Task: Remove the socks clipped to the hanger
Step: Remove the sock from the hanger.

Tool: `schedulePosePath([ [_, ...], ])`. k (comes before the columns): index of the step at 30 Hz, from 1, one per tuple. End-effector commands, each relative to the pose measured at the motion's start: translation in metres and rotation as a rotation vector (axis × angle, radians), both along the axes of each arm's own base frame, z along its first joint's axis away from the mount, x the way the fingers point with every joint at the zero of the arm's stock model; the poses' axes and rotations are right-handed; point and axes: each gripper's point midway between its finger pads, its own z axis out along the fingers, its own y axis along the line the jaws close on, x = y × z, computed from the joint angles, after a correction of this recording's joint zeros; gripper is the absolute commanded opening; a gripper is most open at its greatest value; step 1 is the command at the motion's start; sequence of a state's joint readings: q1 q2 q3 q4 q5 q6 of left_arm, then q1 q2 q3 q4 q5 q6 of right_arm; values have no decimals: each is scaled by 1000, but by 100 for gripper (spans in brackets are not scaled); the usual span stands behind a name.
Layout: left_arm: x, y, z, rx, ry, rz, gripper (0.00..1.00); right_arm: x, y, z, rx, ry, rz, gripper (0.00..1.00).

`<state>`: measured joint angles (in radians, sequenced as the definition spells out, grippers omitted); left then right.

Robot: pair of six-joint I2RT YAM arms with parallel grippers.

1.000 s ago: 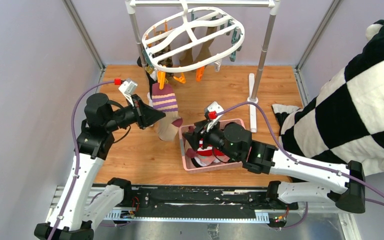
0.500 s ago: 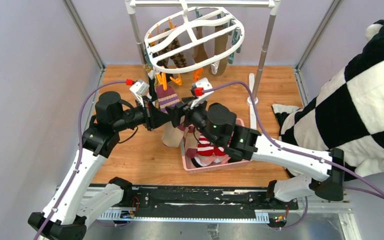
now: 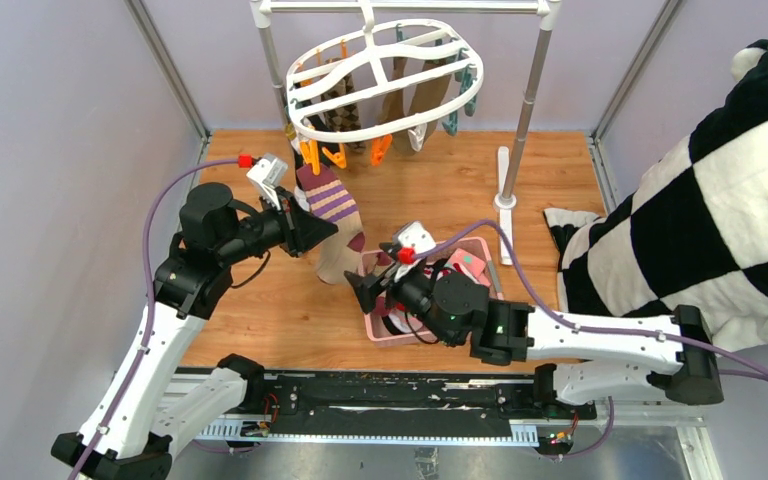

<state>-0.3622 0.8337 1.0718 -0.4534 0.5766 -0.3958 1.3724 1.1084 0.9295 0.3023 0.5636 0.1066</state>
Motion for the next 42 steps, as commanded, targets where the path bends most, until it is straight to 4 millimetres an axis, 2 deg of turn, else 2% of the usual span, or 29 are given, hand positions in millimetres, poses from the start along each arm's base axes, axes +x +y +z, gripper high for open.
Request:
schedulePosePath([
  [1,6,3,10,-41,20,66,0,-6,21,3,-74,-125,-14,84],
  [7,8,6,18,-78,34,108,0,13,54,5,-134,-217,-119,86],
  [11,8,6,18,-96,56,125,0,31,69,11,-186,-313,-239,86],
  [15,8,6,18,-116,78,134,0,50,73,17,-229,-381,-407,91],
  [17,8,5,21,-125,80,133,0,58,74,14,-225,-395,-464,91],
  [18,7,5,23,-128,79,133,0,61,73,13,-226,-402,-477,87],
  [19,7,5,24,-130,81,132,0,62,73,12,-218,-402,-481,78],
  [22,4,7,32,-134,67,133,0,61,68,9,-192,-388,-467,36],
  [24,3,7,36,-137,57,133,0,60,64,6,-173,-368,-449,23],
  [26,1,7,38,-146,60,131,2,60,60,3,-155,-345,-428,17],
  [27,0,7,39,-150,61,128,6,58,57,3,-137,-334,-415,14],
  [28,-1,7,40,-154,63,126,15,57,56,3,-116,-325,-393,12],
  [29,-2,6,41,-159,65,120,41,56,53,4,-90,-311,-370,6],
  [30,-4,6,41,-158,64,112,61,54,52,4,-62,-294,-337,1],
  [31,-6,7,42,-152,63,112,77,53,51,4,-33,-266,-296,0],
  [32,-8,9,42,-142,59,115,85,52,50,2,-7,-233,-246,0],
  [34,-13,13,44,-108,22,114,94,50,49,2,58,-149,-129,0],
  [36,-17,20,41,-66,-1,126,98,46,49,0,112,-47,0,0],
  [39,-23,29,30,-4,-26,139,100,32,41,-2,185,86,166,0],
  [42,-31,30,13,35,-17,110,100,7,33,-7,227,171,340,0],
])
